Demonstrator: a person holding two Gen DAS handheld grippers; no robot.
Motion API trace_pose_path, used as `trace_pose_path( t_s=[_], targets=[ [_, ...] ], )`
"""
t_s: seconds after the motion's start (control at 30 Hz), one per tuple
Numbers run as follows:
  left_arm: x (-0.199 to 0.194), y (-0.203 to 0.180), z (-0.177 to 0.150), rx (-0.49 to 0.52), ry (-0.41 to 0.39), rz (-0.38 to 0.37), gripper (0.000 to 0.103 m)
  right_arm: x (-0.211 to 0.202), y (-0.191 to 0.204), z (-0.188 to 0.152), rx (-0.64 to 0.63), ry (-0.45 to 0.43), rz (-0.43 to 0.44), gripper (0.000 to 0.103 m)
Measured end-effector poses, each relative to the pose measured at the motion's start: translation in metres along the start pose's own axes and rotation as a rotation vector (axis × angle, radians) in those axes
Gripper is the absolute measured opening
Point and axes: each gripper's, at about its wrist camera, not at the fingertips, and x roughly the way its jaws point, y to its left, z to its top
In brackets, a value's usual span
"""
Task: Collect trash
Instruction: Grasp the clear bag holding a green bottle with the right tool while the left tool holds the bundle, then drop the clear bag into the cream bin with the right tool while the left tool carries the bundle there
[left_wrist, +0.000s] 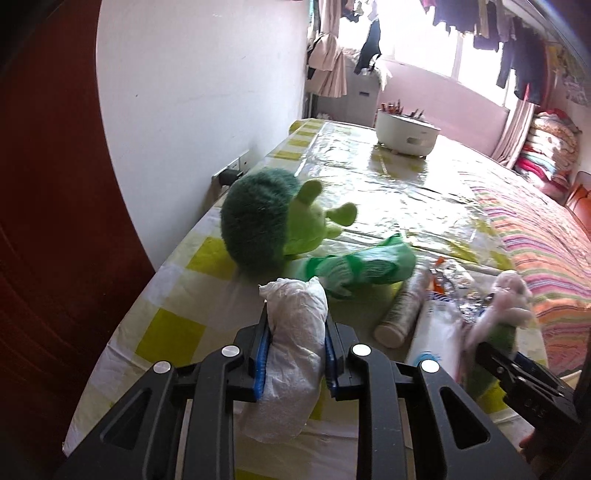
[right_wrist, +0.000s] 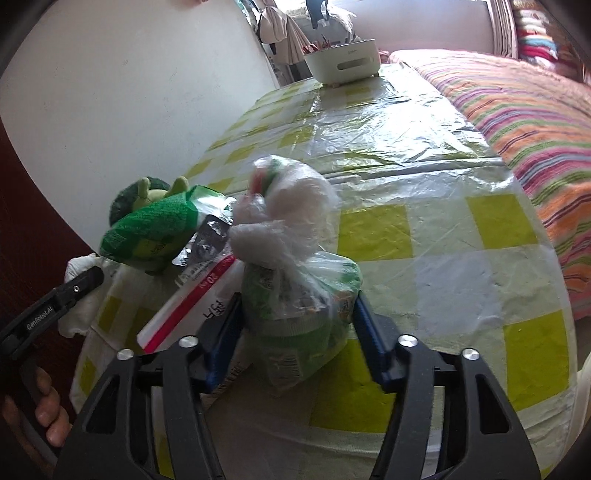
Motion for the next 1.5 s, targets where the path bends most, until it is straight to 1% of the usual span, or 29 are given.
trace_pose_path(
  t_s=[0.13,0.2,0.37,0.43,0.63,0.77,0.9,1.07,1.3,1.43,1.5],
  targets=[
    [-0.009,-0.011,-0.001,0.016,-0.022,-0.022,0.023,-0.010,-0.009,-0.001,0.048,-0.020,0.024,0.053],
    [-0.013,-0.017,-0.002,0.029,-0.033,-0.038,0.023,-0.020,-0.010,-0.001,0.052,-0.041,0.036,0.053],
    [-0.022,-0.033,-0.004,0.064,-0.048,-0.075,0.023,-0.051,0.000,-0.005,-0.033,-0.135,-0.016,0.053],
    [-0.024,-0.040,-0.005,0.074,-0.048,-0.086,0.023,-0.061,0.002,-0.008,-0.059,-0.161,-0.032,0.053],
    [-0.031,-0.061,-0.010,0.123,-0.055,-0.114,0.023,-0.085,-0.009,-0.018,-0.072,-0.216,-0.063,0.053],
    [-0.037,-0.079,-0.015,0.161,-0.067,-0.133,0.023,-0.098,-0.028,-0.018,-0.042,-0.249,-0.081,0.053],
    [-0.044,-0.098,-0.021,0.203,-0.074,-0.164,0.023,-0.114,-0.050,-0.023,-0.003,-0.276,-0.111,0.053],
    [-0.050,-0.122,-0.027,0.262,-0.092,-0.186,0.023,-0.135,-0.077,-0.029,0.055,-0.311,-0.146,0.053],
    [-0.056,-0.149,-0.036,0.314,-0.096,-0.230,0.023,-0.167,-0.110,-0.039,0.110,-0.359,-0.201,0.053],
    [-0.060,-0.167,-0.042,0.345,-0.088,-0.271,0.023,-0.185,-0.125,-0.047,0.126,-0.388,-0.246,0.053],
    [-0.063,-0.178,-0.047,0.362,-0.077,-0.304,0.023,-0.193,-0.132,-0.051,0.138,-0.399,-0.262,0.053]
  ],
)
